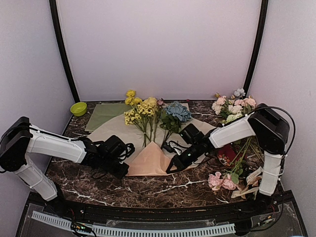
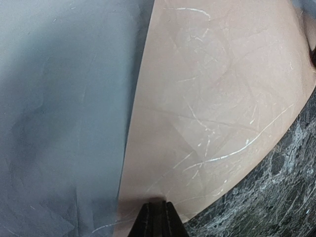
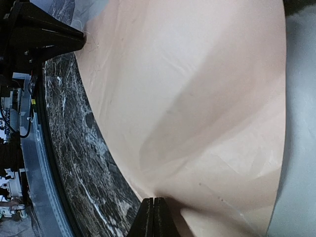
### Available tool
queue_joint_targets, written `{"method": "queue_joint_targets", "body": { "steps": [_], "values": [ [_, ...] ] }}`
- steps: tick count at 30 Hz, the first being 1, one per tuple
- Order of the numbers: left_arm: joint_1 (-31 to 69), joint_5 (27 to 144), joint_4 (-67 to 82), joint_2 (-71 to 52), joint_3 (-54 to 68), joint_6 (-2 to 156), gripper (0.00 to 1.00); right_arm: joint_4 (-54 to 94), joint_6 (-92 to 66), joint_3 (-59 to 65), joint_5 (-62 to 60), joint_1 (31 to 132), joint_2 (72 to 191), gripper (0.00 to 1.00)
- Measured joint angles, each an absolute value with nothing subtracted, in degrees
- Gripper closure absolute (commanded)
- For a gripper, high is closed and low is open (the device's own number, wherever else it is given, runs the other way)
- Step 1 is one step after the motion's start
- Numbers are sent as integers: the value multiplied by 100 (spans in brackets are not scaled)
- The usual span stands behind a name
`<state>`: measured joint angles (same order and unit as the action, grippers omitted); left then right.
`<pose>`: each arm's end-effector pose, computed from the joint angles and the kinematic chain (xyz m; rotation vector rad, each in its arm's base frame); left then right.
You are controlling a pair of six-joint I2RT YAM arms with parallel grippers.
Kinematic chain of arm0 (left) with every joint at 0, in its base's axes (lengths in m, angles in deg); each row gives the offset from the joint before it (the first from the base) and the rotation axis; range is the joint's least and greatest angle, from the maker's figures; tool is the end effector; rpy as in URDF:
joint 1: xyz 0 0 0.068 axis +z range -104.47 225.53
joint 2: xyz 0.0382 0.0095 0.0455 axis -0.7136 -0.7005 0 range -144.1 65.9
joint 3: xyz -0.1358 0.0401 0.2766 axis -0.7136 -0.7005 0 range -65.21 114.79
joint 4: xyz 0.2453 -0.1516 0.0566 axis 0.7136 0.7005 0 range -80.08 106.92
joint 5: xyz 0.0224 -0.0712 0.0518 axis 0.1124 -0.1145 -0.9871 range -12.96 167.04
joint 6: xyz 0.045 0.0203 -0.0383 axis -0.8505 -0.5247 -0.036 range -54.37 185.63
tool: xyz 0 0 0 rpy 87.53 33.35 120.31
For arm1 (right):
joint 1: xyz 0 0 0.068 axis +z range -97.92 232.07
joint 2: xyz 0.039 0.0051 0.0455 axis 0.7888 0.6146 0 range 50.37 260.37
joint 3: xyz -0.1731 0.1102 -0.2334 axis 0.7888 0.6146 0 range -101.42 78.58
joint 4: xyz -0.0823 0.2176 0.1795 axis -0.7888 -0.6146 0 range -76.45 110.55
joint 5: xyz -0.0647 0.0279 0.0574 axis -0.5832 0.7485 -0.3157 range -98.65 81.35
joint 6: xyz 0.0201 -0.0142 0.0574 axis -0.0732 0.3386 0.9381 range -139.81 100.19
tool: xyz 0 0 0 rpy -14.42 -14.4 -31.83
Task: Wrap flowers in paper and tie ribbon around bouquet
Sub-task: Press the fold line of the 1/4-folded wrapping paper.
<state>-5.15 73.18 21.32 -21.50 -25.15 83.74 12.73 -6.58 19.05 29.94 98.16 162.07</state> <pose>0.1942 -0.2320 0.1476 0.7146 2.5347 -0.3431 0.2605 0.3133 0.1150 -1.0320 2.5824 1.2096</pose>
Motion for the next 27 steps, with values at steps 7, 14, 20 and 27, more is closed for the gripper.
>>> {"method": "queue_joint_targets", "body": {
  "steps": [7, 14, 20, 27],
  "values": [
    [-499, 7335, 2134, -2150, -2515, 8371, 92, 1426, -612, 2725, 2935, 9477, 15645, 97],
    [-482, 7355, 2117, -2152, -2515, 8374, 93, 1350, -599, 3199, 2773, 9267, 15204, 97],
    [-482, 7357, 2117, -2152, -2515, 8374, 92, 935, -573, 3442, 2517, 8850, 14799, 97],
    [-482, 7359, 2117, -2150, -2515, 8374, 92, -3, -557, 3132, 1921, 8710, 14500, 98]
  ]
}}
